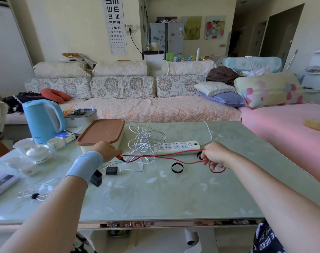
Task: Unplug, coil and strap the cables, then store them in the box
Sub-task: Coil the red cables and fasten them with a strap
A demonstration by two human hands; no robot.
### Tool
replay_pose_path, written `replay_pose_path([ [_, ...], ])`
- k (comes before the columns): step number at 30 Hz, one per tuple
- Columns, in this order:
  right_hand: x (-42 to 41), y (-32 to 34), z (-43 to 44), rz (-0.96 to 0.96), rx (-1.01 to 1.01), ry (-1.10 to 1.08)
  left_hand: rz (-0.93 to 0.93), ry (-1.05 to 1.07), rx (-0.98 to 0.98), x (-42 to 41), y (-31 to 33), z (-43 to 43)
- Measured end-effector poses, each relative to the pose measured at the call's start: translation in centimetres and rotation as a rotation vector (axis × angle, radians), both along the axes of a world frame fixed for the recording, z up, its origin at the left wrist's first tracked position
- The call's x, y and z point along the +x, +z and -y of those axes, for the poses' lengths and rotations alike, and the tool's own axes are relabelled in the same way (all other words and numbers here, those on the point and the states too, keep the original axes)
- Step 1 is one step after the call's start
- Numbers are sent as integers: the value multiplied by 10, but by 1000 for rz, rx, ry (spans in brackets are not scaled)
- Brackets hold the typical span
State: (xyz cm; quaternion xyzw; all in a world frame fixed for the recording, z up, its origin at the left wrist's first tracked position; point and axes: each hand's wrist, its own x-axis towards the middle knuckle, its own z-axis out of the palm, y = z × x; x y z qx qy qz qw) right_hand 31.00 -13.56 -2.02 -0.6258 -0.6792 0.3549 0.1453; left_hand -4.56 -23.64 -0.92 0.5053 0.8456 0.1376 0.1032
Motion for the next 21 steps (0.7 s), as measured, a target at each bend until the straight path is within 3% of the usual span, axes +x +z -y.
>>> replay_pose_path([
  [3, 3, 8, 3, -33, 71, -55, -11, 1, -66, 4, -2, 1],
  [9, -10, 11, 9, -307, -23, 143, -164, -52, -248, 14, -6, -2],
  [15, -18, 19, 10, -763, -234, 289, -278, -79, -395, 26, -14, -13],
  [18, -19, 26, 19, -706, -240, 390, -264, -97, -499, 30, -14, -13],
  [21, -22, 31, 26, -602, -266, 494, -398, -238, -515, 41, -14, -16],
])
